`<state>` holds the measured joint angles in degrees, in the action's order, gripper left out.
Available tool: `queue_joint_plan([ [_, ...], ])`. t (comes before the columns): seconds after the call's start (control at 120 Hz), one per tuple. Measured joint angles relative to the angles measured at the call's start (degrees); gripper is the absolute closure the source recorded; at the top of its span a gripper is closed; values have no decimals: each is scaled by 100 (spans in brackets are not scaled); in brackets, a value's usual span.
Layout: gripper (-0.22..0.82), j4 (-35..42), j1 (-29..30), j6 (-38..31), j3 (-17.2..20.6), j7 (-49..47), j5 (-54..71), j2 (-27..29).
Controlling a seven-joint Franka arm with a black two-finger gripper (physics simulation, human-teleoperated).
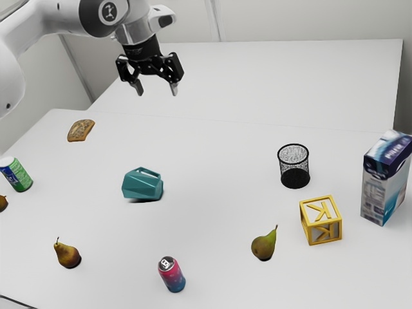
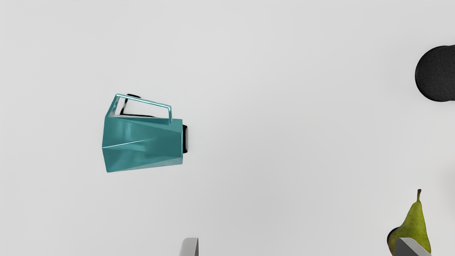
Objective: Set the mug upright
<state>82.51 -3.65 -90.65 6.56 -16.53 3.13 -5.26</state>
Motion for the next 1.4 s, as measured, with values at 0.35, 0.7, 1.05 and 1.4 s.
queue_joint_plan([
  [0.35, 0, 501, 83, 93, -13, 14, -51, 557],
  [0.7, 0, 1759, 958, 43, -68, 286, -1455, 763],
  [1.05, 0, 2906, 2036, -1054, -74, 1946, -2219, 648],
  [1.4, 0, 3134, 2630, -2053, -72, 4273, -3097, -39],
])
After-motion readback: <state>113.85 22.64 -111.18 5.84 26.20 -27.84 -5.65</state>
